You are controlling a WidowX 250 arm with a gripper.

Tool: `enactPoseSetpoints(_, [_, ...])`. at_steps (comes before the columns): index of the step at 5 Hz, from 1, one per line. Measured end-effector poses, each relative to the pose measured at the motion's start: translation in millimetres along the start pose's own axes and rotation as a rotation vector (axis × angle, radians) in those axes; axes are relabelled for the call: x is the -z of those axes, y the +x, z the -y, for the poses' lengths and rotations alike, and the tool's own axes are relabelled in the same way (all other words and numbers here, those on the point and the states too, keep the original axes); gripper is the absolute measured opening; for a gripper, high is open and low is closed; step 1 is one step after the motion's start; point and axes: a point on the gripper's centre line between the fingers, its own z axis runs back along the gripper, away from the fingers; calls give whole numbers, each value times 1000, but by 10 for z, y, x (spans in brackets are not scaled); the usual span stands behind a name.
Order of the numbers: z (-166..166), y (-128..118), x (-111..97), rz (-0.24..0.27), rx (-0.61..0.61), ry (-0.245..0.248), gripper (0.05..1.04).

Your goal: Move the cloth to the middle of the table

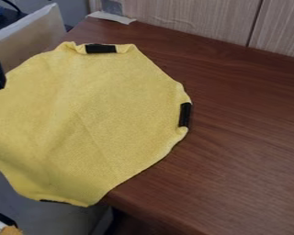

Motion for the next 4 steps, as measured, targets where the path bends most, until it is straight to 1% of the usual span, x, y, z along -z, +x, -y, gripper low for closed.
enactPoseSetpoints(1, [2, 4, 20, 5, -8, -7, 1000])
enactPoseSetpoints(2, [-111, 85, 70, 12, -37, -23, 999])
enactPoseSetpoints(3, [-293, 95, 222, 28, -94, -50, 1000])
enactPoseSetpoints(4, [-496, 82, 413, 6, -149, -55, 1000])
